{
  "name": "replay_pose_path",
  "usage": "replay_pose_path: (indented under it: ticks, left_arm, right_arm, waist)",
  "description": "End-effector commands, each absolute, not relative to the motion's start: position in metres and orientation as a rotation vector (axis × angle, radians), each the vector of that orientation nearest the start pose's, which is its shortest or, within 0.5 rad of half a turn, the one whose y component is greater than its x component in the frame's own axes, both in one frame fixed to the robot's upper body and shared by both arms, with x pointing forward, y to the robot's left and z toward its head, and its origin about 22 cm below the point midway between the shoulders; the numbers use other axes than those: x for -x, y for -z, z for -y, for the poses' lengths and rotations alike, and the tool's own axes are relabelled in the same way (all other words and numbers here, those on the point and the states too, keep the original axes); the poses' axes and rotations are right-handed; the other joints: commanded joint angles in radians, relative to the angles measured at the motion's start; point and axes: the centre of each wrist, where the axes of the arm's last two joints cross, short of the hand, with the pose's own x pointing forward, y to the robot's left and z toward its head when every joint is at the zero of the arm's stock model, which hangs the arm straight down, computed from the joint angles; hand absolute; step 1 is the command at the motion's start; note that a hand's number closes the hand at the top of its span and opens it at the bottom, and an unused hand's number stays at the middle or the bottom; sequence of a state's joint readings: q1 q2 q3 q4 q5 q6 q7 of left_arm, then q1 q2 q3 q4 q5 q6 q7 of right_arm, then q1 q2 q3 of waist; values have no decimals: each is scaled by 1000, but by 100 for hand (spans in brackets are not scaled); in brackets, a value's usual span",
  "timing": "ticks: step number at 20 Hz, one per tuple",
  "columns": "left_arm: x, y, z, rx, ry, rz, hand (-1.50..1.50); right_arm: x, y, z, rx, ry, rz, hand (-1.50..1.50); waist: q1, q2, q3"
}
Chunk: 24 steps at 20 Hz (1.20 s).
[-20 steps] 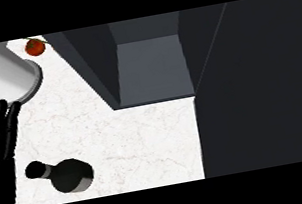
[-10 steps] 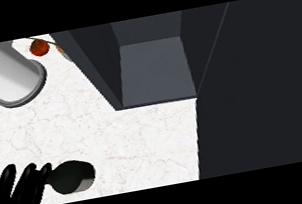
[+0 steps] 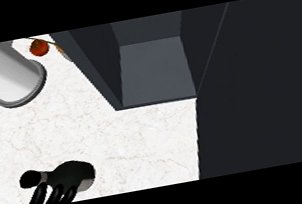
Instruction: Pick up the wine, place it into the cabinet and close the cabinet
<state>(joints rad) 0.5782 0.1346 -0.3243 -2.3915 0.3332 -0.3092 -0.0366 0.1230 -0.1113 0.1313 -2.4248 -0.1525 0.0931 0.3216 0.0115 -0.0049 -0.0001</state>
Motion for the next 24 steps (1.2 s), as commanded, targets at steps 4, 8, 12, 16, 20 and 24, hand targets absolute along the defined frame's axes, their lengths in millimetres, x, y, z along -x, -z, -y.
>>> replay_pose_path:
  ticks: [4, 8, 12, 16, 20, 24]
  left_arm:
    - [-73, -154, -207, 610, 163, 1992, -150]
    - [-64, -156, -210, 592, 148, 1978, -150]
    - [-57, -169, -208, 602, 101, 1972, -150]
    - [-56, -163, -208, 545, 36, 1955, -150]
    - [-57, -154, -215, 532, 25, 1920, -150]
    - [-65, -147, -221, 480, -13, 1901, -150]
  right_arm:
    - [-129, -185, 223, -240, -204, 1982, -150]
    - [-132, -191, 216, -251, -207, 1971, -150]
    - [-142, -189, 211, -246, -221, 1964, -150]
    - [-139, -196, 209, -230, -202, 1958, -150]
    - [-129, -201, 212, -236, -224, 1963, -150]
    - [-139, -203, 208, -237, -215, 1964, -150]
  waist:
    - [-5, -2, 1]
    - [7, -4, 0]
    - [6, -2, 1]
    - [6, -2, 0]
    - [-1, -2, 0]
    - [-4, 2, 0]
